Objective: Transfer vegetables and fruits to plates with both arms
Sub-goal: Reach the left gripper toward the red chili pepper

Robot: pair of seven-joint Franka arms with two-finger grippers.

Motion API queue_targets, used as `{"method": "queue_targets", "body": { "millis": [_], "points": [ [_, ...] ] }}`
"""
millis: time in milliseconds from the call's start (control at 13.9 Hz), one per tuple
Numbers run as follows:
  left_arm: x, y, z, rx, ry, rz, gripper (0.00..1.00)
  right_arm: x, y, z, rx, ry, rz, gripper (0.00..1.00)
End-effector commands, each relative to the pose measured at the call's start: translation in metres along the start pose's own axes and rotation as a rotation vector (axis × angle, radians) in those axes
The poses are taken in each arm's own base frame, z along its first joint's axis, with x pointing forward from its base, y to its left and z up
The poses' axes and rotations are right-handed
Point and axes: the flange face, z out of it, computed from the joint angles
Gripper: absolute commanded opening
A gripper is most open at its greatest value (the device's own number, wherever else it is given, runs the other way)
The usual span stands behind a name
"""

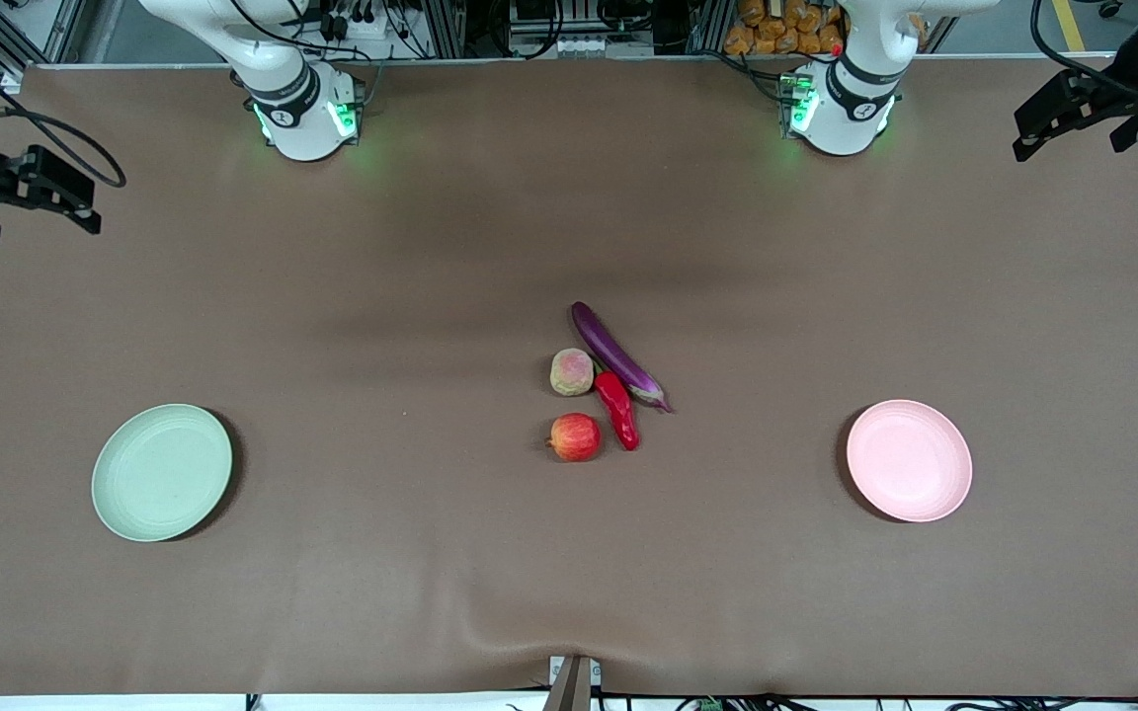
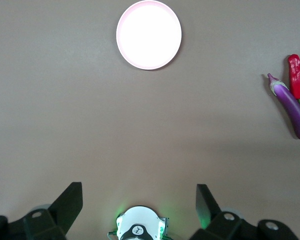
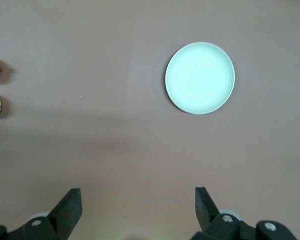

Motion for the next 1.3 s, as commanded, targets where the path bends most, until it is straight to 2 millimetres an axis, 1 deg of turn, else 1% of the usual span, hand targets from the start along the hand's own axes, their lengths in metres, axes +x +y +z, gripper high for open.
{"method": "queue_targets", "body": {
  "millis": [0,144,360,432,504,648,792,936,1008,1080,1152,1223],
  "points": [
    [0.005,-0.001,-0.006,0.005,0.011,0.017,1.00,0.002,0.018,-0.001,-0.006,0.014,0.026,1.00],
    [0.006,-0.001,-0.010,0.004,0.019,0.017,1.00,0.001,0.020,0.000,-0.004,0.011,0.031,1.00],
    [0.016,0.000,-0.006,0.010,0.014,0.014,1.00,0.001,0.022,0.001,0.001,0.013,0.034,1.00],
    [0.020,0.002,-0.001,0.007,0.001,0.020,1.00,0.001,0.026,0.001,0.006,0.012,0.043,1.00],
    [0.023,0.003,0.003,0.005,-0.007,0.024,1.00,0.001,0.025,0.001,0.006,0.012,0.041,1.00],
    [0.038,0.022,0.027,0.016,-0.054,0.045,1.00,0.002,0.025,0.002,0.009,0.014,0.041,1.00],
    [0.060,0.052,0.061,-0.007,-0.103,0.069,1.00,0.002,0.024,0.001,0.010,0.015,0.041,1.00],
    [0.079,0.088,0.093,-0.027,-0.120,0.045,1.00,0.001,0.023,0.001,0.011,0.012,0.041,1.00],
    [0.086,0.113,0.110,-0.031,-0.126,0.026,1.00,0.001,0.024,0.002,0.011,0.011,0.041,1.00],
    [0.092,0.143,0.129,-0.025,-0.117,-0.003,1.00,0.001,0.023,0.002,0.011,0.009,0.039,1.00],
    [0.099,0.176,0.156,-0.012,-0.116,-0.049,1.00,0.001,0.023,0.001,0.011,0.009,0.041,1.00],
    [0.107,0.202,0.185,0.000,-0.109,-0.123,1.00,0.001,0.023,0.001,0.011,0.008,0.039,1.00]
  ]
}}
